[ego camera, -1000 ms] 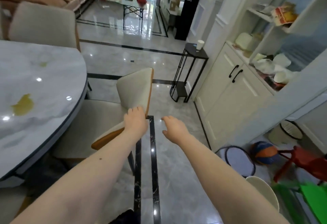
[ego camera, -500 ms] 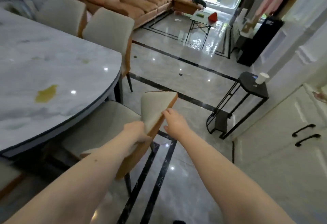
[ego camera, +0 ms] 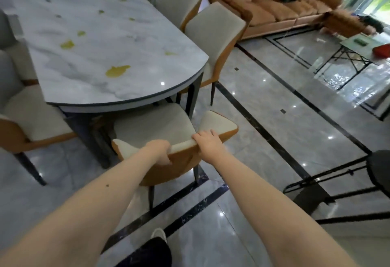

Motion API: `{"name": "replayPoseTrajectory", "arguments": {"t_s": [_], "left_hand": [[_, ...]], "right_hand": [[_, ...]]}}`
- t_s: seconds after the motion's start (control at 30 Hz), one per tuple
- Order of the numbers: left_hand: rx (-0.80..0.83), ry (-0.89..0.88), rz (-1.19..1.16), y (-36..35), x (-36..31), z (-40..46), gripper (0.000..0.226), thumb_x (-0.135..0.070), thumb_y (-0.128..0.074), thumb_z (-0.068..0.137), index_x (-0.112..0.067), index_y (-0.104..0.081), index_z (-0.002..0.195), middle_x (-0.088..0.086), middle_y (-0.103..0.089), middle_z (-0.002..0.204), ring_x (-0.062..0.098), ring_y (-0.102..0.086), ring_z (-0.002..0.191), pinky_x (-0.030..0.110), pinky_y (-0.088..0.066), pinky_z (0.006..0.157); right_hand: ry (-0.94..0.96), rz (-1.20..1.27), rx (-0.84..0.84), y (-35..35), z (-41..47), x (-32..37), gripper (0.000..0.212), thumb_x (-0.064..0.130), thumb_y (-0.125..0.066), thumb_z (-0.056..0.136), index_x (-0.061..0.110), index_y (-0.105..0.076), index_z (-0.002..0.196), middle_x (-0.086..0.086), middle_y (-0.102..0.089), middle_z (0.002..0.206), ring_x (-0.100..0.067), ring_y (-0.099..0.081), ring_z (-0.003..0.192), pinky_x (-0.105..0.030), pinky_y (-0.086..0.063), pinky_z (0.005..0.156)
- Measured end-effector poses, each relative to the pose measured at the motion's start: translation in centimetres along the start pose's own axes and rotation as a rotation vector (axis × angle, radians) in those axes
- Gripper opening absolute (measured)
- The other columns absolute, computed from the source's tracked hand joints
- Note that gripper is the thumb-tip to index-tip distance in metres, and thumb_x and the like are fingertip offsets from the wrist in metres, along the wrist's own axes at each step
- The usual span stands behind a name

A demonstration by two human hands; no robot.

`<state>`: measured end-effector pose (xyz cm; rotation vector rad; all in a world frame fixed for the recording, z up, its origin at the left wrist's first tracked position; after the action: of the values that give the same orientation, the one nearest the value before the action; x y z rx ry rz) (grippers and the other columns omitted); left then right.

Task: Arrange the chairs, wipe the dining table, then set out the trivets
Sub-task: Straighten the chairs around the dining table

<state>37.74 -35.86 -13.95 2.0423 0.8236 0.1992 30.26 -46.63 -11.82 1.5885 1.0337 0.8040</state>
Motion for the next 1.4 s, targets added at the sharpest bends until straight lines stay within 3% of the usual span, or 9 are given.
{"name": "replayPoseTrajectory", "arguments": {"t_s": [0.1,0.27,0.47,0.67,0.8,1.0,1.13,1.27,1.4], "left_hand": [[0.046,-0.009,0.004,-0.2,0.3,0.8,0.052,-0.042,-0.069,0.08,-0.017,-0.052,0.123,0.004,-0.057,0.12,0.024,-0.055,0.107,0.033,-0.046,0.092],[0.122,0.002,0.037,0.1,-0.1,1.1,0.058,-0.039,-0.074,0.075,-0.017,-0.055,0.125,0.002,-0.059,0.114,0.023,-0.058,0.102,0.036,-0.05,0.091],[0.102,0.061,0.011,0.0,0.0,0.9,0.057,-0.039,-0.073,0.076,-0.015,-0.053,0.123,0.003,-0.057,0.112,0.024,-0.056,0.102,0.038,-0.048,0.092],[0.048,0.154,-0.045,0.0,-0.5,0.5,0.054,-0.036,-0.069,0.082,-0.016,-0.05,0.129,0.006,-0.053,0.126,0.026,-0.053,0.114,0.034,-0.044,0.095],[-0.021,0.233,-0.139,-0.1,-2.0,0.8,0.049,-0.032,-0.069,0.082,-0.021,-0.052,0.128,0.004,-0.055,0.125,0.024,-0.053,0.113,0.037,-0.045,0.096],[-0.141,0.345,-0.151,1.4,-5.9,2.8,0.045,-0.025,-0.068,0.083,-0.021,-0.054,0.126,0.003,-0.058,0.123,0.024,-0.056,0.112,0.035,-0.046,0.091],[-0.139,0.445,-0.124,1.2,-6.2,2.6,0.044,-0.021,-0.069,0.082,-0.02,-0.053,0.123,0.004,-0.059,0.121,0.025,-0.057,0.111,0.035,-0.047,0.088],[-0.137,0.541,-0.057,1.4,-6.3,2.5,0.04,-0.02,-0.069,0.082,-0.018,-0.053,0.119,0.006,-0.06,0.119,0.025,-0.057,0.111,0.034,-0.045,0.088],[-0.174,0.668,0.013,1.5,-6.1,2.3,0.031,-0.014,-0.063,0.085,-0.018,-0.054,0.114,0.005,-0.063,0.113,0.025,-0.058,0.11,0.039,-0.034,0.104]], "right_hand": [[0.021,0.012,0.031,-0.2,1.1,-0.9,0.043,0.014,-0.057,0.088,0.022,-0.05,0.13,-0.003,-0.051,0.131,-0.024,-0.042,0.126,-0.04,-0.019,0.112],[0.126,-0.005,0.083,-0.6,2.1,-1.0,0.039,0.017,-0.062,0.086,0.024,-0.053,0.124,-0.001,-0.056,0.121,-0.022,-0.05,0.116,-0.037,-0.031,0.104],[0.275,-0.007,0.138,-0.8,2.7,-1.1,0.036,0.021,-0.066,0.082,0.024,-0.054,0.116,-0.001,-0.058,0.111,-0.021,-0.055,0.104,-0.036,-0.045,0.094],[0.518,-0.205,0.039,0.1,2.7,-1.1,0.028,0.032,-0.06,0.088,0.023,-0.056,0.115,-0.002,-0.063,0.102,-0.023,-0.06,0.096,-0.029,-0.034,0.079],[0.596,-0.214,0.06,0.2,2.9,-2.8,0.028,0.036,-0.059,0.09,0.022,-0.056,0.114,-0.002,-0.064,0.102,-0.022,-0.061,0.096,-0.031,-0.04,0.077],[0.549,-0.213,0.093,0.2,4.9,-7.5,0.033,0.036,-0.066,0.086,0.021,-0.057,0.113,-0.004,-0.064,0.108,-0.025,-0.06,0.101,-0.036,-0.044,0.085],[0.536,-0.035,0.137,-0.3,5.2,-9.4,0.046,0.034,-0.067,0.085,0.021,-0.05,0.126,-0.003,-0.06,0.117,-0.023,-0.057,0.107,-0.037,-0.048,0.091],[0.517,-0.011,0.08,-0.3,5.5,-12.3,0.052,0.031,-0.068,0.084,0.022,-0.047,0.131,-0.002,-0.058,0.121,-0.023,-0.054,0.112,-0.035,-0.04,0.098],[0.484,-0.031,0.03,-0.5,5.6,-12.6,0.047,0.029,-0.068,0.084,0.021,-0.049,0.127,-0.001,-0.059,0.12,-0.023,-0.052,0.114,-0.035,-0.033,0.103]]}}
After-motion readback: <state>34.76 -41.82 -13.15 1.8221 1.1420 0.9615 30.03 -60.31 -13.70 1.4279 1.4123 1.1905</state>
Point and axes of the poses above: each hand's wrist, its own z-axis towards the middle knuckle, its own y-axis out of the back of the hand, x = y × z, the point moved 9 cm from there along z, towards the middle knuckle
